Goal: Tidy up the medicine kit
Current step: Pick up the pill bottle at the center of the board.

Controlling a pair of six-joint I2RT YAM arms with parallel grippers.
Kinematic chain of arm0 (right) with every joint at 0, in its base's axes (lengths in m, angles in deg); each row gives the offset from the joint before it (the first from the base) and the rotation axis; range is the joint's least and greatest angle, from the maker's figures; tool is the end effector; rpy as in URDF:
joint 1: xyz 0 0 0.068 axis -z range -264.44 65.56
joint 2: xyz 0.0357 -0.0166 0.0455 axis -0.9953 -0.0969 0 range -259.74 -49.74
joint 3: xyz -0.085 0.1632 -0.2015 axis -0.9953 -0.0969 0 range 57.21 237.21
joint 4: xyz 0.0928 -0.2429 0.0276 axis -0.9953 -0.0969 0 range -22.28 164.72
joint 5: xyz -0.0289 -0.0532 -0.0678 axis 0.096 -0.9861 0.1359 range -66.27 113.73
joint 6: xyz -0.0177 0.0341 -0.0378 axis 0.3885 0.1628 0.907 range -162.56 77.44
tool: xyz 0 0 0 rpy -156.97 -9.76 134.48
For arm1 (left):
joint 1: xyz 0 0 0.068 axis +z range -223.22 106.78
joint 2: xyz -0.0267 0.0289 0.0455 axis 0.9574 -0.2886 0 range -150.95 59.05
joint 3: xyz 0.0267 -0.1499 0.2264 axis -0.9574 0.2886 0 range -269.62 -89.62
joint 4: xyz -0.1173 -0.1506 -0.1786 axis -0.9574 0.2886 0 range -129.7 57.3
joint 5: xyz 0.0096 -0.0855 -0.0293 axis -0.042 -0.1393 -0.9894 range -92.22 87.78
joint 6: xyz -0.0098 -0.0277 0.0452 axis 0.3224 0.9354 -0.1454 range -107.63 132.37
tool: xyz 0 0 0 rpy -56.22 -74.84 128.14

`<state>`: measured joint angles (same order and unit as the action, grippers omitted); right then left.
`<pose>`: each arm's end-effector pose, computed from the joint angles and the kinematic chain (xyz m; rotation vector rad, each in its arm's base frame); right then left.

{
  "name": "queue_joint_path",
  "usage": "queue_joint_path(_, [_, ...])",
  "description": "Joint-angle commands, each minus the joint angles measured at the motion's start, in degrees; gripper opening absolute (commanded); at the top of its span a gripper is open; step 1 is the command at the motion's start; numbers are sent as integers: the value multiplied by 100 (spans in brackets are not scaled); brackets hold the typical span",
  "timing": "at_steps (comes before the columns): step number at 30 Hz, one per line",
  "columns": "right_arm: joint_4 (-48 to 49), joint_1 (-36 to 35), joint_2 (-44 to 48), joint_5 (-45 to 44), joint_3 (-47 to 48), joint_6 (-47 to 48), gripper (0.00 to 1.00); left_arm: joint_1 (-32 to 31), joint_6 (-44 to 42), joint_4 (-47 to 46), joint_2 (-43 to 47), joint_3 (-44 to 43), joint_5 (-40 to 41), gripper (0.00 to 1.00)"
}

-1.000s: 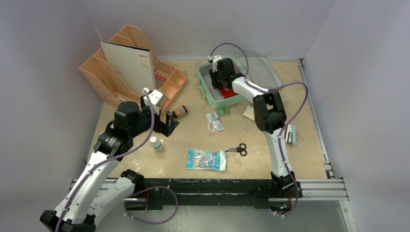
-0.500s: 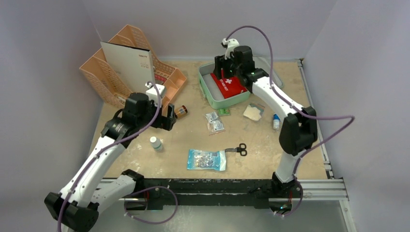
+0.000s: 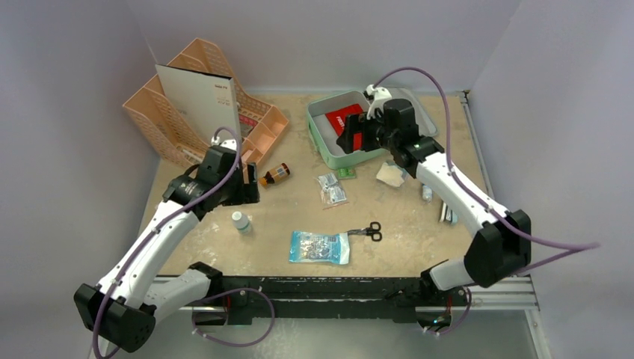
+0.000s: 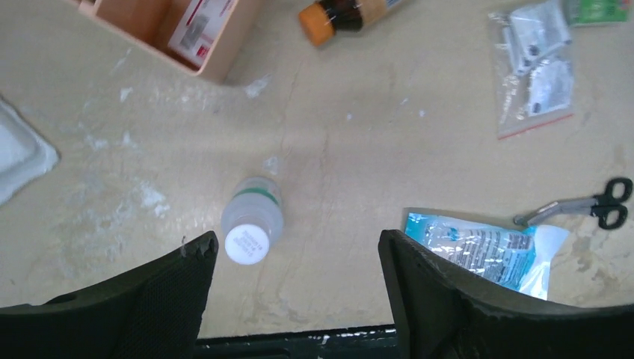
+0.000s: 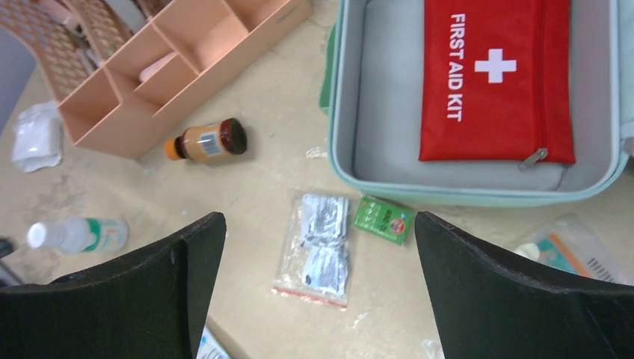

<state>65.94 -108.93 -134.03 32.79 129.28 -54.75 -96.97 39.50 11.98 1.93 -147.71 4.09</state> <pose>0.3142 0.1493 0.3439 -0.3182 1.9507 0.5753 0.1754 -0.0728 0.3147 -0.1213 2.4625 -0.2555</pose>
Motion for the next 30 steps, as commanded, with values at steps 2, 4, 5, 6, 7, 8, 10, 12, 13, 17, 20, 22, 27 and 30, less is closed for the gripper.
queue_joint_path(2, [63,-38,824,330,-426,-292,99,11,1144,376,-329,318,795,70])
queue_joint_path(4, [345,-38,1004,541,-636,-243,99,15,1448,460,-479,377,898,63])
queue_joint_path(5, [471,-38,1063,593,-720,-233,99,13,1574,498,-552,419,959,60])
queue_joint_path(6, [518,-38,1090,604,-769,-207,99,13,1695,552,-592,459,1033,59])
queue_joint_path(7, [498,-38,1105,599,-754,-179,99,12,1817,606,-630,495,1124,59])
queue_joint_path(8, [436,-38,1088,586,-721,-134,99,17,1896,660,-652,534,1231,59])
queue_joint_path(10, [283,-38,1067,547,-664,-80,99,19,2086,746,-675,601,1511,56])
queue_joint_path(12, [229,-38,1075,557,-670,-76,99,19,2214,766,-694,641,1671,52])
queue_joint_path(13, [238,-38,1085,596,-699,-91,99,19,2224,742,-717,650,1661,50])
queue_joint_path(17, [497,-38,1234,737,-947,-229,99,19,2202,543,-801,699,1527,45])
queue_joint_path(20, [598,-49,1338,741,-1070,-329,99,19,2138,394,-848,760,1505,42])
queue_joint_path(22, [545,-47,1354,755,-1060,-330,99,19,2112,304,-872,800,1478,40])
queue_joint_path(27, [692,-47,1396,839,-1150,-200,99,19,2097,289,-935,852,1304,30])
queue_joint_path(30, [727,-47,1389,837,-1174,-196,99,19,2082,358,-946,862,1278,34])
